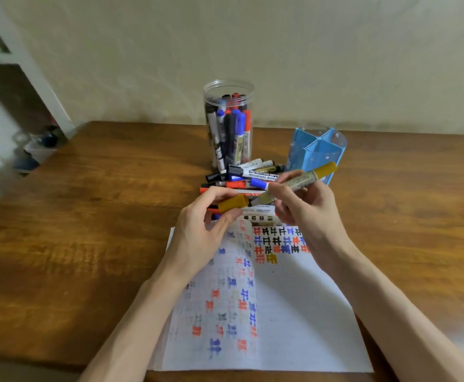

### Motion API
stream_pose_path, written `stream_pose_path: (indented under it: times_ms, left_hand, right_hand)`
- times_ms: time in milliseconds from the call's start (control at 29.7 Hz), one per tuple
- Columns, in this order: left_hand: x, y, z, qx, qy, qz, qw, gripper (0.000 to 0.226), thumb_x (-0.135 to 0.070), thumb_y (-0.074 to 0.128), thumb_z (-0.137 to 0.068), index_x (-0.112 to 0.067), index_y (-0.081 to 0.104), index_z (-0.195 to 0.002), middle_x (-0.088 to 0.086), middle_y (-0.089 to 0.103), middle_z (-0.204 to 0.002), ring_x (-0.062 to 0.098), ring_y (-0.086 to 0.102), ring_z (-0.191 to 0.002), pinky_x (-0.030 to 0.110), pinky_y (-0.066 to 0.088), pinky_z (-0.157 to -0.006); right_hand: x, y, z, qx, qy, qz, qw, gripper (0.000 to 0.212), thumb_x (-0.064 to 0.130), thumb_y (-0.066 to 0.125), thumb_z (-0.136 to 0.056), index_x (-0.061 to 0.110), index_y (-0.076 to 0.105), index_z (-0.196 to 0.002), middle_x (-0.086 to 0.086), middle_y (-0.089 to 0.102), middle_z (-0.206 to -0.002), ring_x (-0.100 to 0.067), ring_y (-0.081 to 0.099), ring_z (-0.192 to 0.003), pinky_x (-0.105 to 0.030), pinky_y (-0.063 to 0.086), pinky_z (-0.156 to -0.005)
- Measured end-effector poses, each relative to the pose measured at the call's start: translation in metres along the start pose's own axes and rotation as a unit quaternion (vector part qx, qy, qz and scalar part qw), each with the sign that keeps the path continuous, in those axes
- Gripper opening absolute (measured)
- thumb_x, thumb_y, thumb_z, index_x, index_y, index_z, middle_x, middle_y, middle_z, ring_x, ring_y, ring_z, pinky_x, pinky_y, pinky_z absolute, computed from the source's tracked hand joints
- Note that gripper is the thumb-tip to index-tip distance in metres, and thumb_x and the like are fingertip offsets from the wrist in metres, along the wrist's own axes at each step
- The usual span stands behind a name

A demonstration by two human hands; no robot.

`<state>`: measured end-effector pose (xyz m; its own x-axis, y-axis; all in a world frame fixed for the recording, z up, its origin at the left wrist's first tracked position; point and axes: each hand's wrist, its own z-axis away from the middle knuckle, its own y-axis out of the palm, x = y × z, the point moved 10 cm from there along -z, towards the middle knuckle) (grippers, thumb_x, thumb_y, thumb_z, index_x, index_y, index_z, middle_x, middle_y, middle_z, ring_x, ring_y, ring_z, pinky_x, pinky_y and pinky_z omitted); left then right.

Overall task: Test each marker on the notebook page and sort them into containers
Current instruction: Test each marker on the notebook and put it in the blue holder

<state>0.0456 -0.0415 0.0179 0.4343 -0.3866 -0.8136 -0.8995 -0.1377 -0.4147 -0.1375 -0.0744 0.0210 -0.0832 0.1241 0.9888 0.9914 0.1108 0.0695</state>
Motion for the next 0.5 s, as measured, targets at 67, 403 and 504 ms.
stream_pose_path:
  times_ms: [67, 403, 504]
  left_hand:
    - [0.002, 0.001, -0.001, 0.004, -0.001, -0.003, 1.000, 0.036, -0.031, 0.065, -0.091, -0.019, 0.066, -0.125, -0.013, 0.070, -0.118, 0.002, 0.063, -0.116, 0.012, 0.051, -0.086]
    - [-0.005, 0.010, 0.000, 0.023, 0.018, -0.011, 1.000, 0.034, -0.032, 0.064, -0.092, -0.020, 0.066, -0.125, -0.016, 0.068, -0.117, 0.005, 0.062, -0.115, 0.009, 0.046, -0.086]
    - [-0.003, 0.008, 0.000, 0.019, 0.017, -0.008, 1.000, 0.032, -0.031, 0.063, -0.094, -0.021, 0.066, -0.125, -0.017, 0.068, -0.117, 0.006, 0.063, -0.114, 0.013, 0.050, -0.083]
  right_hand:
    - [-0.001, -0.006, 0.000, -0.017, -0.009, -0.015, 1.000, 0.011, 0.011, 0.071, -0.097, 0.015, 0.066, -0.088, 0.000, 0.053, -0.061, -0.016, 0.044, -0.056, -0.025, 0.039, -0.053]
    - [-0.001, 0.001, 0.008, 0.065, -0.040, -0.006, 0.997, 0.031, 0.021, 0.082, -0.087, 0.000, 0.069, -0.105, -0.004, 0.068, -0.073, -0.021, 0.056, -0.060, -0.030, 0.048, -0.055]
    - [-0.003, -0.003, 0.007, 0.099, -0.006, 0.008, 0.995, 0.026, 0.026, 0.079, -0.091, 0.005, 0.077, -0.106, -0.008, 0.070, -0.076, -0.023, 0.058, -0.064, -0.032, 0.049, -0.058]
